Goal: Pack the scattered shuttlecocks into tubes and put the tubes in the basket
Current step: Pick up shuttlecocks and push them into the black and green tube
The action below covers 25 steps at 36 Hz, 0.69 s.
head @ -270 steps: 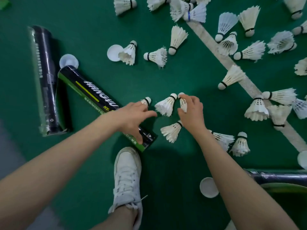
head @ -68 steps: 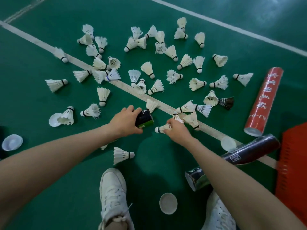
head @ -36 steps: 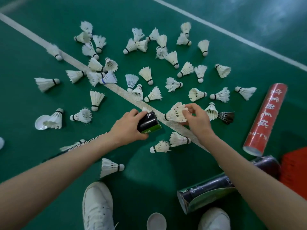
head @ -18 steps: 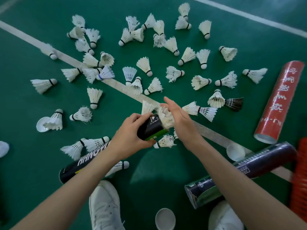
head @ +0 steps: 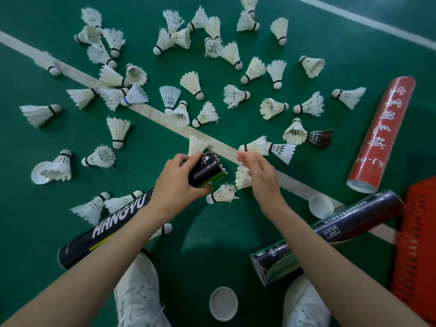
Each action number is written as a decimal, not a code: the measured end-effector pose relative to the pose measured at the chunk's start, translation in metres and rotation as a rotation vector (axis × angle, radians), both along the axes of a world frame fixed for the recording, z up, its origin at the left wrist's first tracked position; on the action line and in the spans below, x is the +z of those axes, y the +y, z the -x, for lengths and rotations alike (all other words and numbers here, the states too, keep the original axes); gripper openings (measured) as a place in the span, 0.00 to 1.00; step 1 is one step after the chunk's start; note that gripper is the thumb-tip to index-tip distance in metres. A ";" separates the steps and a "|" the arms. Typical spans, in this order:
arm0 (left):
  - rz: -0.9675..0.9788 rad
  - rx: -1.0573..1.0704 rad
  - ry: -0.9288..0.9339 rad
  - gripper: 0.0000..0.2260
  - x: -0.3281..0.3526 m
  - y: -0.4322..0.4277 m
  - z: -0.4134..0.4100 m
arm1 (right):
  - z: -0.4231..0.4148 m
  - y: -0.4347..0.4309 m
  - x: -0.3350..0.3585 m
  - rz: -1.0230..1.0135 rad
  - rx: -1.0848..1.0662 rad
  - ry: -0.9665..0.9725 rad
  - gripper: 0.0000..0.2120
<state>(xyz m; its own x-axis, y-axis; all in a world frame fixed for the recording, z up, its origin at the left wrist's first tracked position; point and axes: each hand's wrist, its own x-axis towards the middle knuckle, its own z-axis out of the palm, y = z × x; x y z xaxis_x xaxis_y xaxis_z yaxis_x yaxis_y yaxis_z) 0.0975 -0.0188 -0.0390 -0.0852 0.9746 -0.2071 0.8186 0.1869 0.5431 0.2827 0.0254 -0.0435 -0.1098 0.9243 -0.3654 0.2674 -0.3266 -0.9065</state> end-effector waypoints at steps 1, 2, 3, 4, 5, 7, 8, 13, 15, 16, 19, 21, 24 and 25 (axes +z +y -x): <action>0.012 -0.008 0.021 0.36 -0.002 0.001 -0.001 | -0.008 0.005 -0.012 -0.033 0.095 -0.174 0.13; 0.024 -0.018 0.044 0.36 -0.004 0.001 -0.002 | -0.017 0.010 -0.024 -0.035 0.213 -0.346 0.17; 0.033 -0.031 0.069 0.36 -0.006 0.001 -0.004 | -0.024 0.014 -0.036 -0.011 0.328 -0.495 0.23; 0.040 -0.044 0.095 0.37 -0.008 0.001 -0.006 | -0.029 0.018 -0.046 0.010 0.429 -0.618 0.28; 0.047 -0.055 0.117 0.37 -0.009 0.001 -0.008 | -0.033 0.019 -0.054 0.005 0.527 -0.717 0.31; 0.048 -0.068 0.144 0.37 -0.011 0.001 -0.008 | -0.035 0.019 -0.062 -0.057 0.698 -0.837 0.38; 0.047 -0.071 0.151 0.37 -0.012 0.001 -0.008 | -0.035 0.019 -0.065 -0.080 0.737 -0.850 0.39; 0.058 -0.064 0.176 0.38 -0.014 -0.001 -0.004 | -0.030 0.019 -0.068 -0.131 0.615 -0.818 0.21; 0.047 -0.062 0.181 0.37 -0.014 -0.002 -0.002 | -0.030 0.018 -0.067 -0.138 0.597 -0.862 0.15; 0.040 -0.061 0.182 0.37 -0.015 -0.003 -0.002 | -0.030 0.018 -0.067 -0.132 0.569 -0.854 0.14; 0.024 -0.049 0.178 0.37 -0.015 -0.003 0.001 | -0.027 0.019 -0.060 -0.106 0.389 -0.666 0.20; 0.012 -0.033 0.172 0.37 -0.015 -0.004 0.002 | -0.021 0.021 -0.048 -0.096 0.241 -0.427 0.32; -0.006 -0.015 0.170 0.36 -0.014 -0.003 0.004 | -0.009 0.027 -0.026 -0.103 0.079 -0.108 0.35; -0.012 -0.011 0.170 0.36 -0.014 -0.003 0.005 | -0.004 0.028 -0.019 -0.077 0.040 0.006 0.32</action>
